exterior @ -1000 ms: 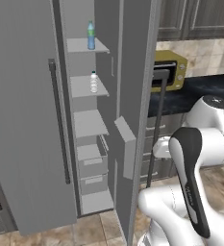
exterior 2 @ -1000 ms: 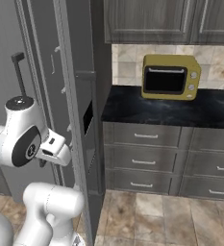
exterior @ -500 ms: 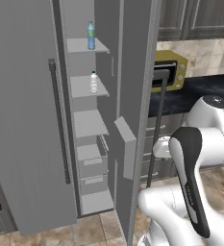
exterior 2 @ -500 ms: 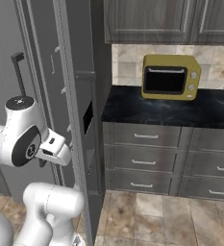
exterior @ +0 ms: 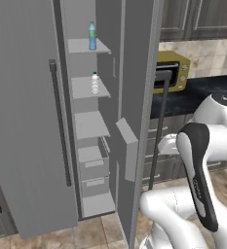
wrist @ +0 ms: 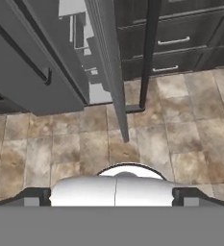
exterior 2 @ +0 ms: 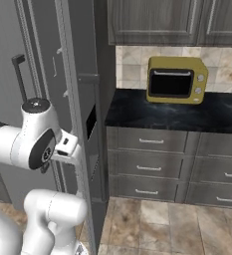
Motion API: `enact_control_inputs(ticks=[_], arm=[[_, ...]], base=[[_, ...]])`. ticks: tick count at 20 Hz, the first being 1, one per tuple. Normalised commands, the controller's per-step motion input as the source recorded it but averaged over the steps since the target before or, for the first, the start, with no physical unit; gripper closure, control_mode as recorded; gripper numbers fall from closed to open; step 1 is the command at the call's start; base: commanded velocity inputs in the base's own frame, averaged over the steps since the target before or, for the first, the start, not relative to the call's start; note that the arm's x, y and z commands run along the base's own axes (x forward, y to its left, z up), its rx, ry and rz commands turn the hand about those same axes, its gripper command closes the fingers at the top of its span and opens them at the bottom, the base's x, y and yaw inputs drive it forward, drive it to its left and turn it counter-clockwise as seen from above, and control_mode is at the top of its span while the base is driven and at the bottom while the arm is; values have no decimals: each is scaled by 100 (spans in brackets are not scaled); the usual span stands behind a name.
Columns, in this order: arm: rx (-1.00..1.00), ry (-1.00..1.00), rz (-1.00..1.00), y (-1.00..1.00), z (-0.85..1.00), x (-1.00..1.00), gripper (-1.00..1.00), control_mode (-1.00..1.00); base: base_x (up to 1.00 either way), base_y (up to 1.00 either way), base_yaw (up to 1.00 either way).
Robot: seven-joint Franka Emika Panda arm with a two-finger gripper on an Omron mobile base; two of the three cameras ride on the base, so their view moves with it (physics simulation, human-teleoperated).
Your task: Take the bottled waters from the counter and place them in the freezer to freeze. Close the freezer door after placing the bottles.
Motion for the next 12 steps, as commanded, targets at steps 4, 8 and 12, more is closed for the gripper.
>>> enact_control_inputs(ticks=[4,8,12], arm=[[2,-17,27,-53,0,16,-100,-100],[0,-12,38,-38,-18,58,-100,-100],[0,-19,35,-30,-29,55,-100,-100]], base=[[0,0,0],[0,0,0],[0,0,0]])
